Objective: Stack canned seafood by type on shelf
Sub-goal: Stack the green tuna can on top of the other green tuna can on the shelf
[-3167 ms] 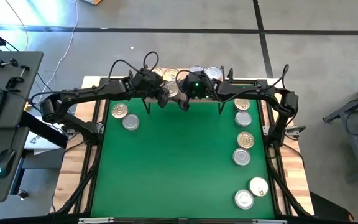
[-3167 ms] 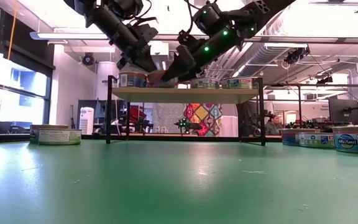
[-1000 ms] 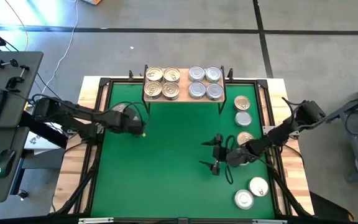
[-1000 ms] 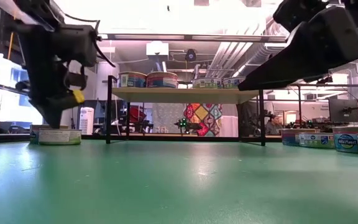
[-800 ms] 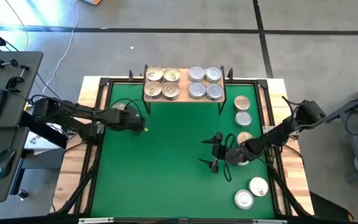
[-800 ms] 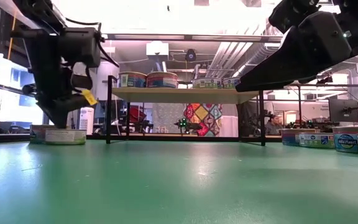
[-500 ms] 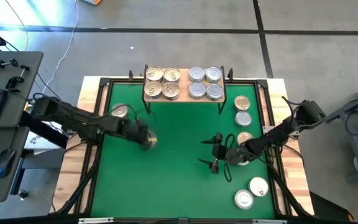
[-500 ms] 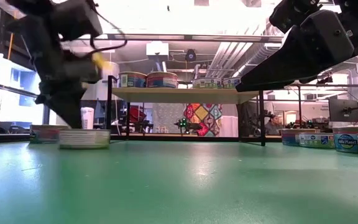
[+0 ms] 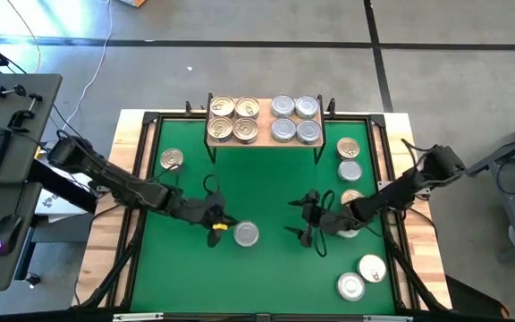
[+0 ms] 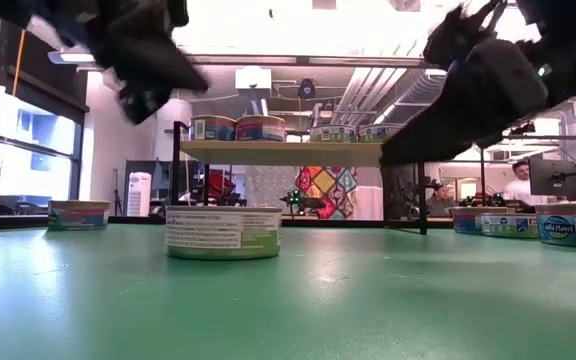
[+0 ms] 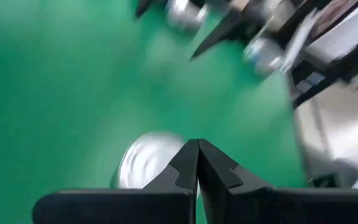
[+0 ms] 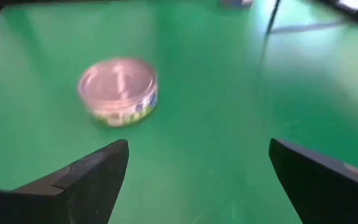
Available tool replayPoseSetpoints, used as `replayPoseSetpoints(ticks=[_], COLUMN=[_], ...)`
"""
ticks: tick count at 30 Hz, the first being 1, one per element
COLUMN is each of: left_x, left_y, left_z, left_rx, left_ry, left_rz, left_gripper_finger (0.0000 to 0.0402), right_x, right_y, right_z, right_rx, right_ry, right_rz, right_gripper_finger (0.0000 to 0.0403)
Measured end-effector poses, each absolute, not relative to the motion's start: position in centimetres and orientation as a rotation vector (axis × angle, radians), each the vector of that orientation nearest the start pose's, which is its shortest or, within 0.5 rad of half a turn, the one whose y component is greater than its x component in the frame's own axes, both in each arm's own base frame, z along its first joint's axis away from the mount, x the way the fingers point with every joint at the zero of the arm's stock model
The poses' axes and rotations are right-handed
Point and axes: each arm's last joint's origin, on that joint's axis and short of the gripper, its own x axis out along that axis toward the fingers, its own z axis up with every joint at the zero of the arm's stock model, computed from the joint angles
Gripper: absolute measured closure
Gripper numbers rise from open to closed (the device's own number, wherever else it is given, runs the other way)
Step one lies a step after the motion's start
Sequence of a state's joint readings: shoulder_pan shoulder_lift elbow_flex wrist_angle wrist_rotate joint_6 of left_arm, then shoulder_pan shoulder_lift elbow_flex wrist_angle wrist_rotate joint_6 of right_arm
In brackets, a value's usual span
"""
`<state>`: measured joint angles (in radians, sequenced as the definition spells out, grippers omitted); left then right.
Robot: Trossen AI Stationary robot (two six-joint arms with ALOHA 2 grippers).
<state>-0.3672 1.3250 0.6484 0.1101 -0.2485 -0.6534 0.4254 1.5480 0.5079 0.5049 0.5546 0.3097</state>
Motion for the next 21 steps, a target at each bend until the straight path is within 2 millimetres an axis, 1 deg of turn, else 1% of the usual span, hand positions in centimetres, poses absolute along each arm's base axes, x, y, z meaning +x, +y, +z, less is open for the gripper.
replayPoseSetpoints(ticks=[3,6,9,12,15,17,19,21], left_x=[24.5,24.3,24.4,24.5,25.2,25.9,26.6,27.2], left_y=[-9.2,-9.7,-10.8,-11.9,-12.7,-12.9,-12.9,-12.7], left_z=[19.3,17.6,15.9,13.8,11.9,10.6,9.8,8.9], left_rx=[-0.489,-0.517,-0.555,-0.578,-0.579,-0.577,-0.575,-0.565], left_ry=[0.627,0.720,0.795,0.851,0.828,0.785,0.731,0.701], left_rz=[0.124,0.183,0.164,0.150,0.174,0.205,0.222,0.233], left_gripper_finger=[0.0402,0.0402,0.0402,0.0402,0.0402,0.0402,0.0402,0.0402], right_x=[25.8,27.0,29.0,31.7,34.3,35.6,36.6,37.0], right_y=[9.4,9.5,9.9,10.3,10.4,10.2,10.0,9.8], right_z=[12.7,11.1,10.0,9.2,8.8,8.6,8.5,8.5], right_rx=[0.055,-0.020,-0.068,-0.095,-0.089,-0.089,-0.095,-0.100], right_ry=[0.494,0.479,0.429,0.421,0.422,0.448,0.482,0.514], right_rz=[-0.103,0.006,0.080,0.113,0.096,0.082,0.068,0.078], right_gripper_finger=[0.0021,0.0021,0.0021,0.0021,0.0021,0.0021,0.0021,0.0020])
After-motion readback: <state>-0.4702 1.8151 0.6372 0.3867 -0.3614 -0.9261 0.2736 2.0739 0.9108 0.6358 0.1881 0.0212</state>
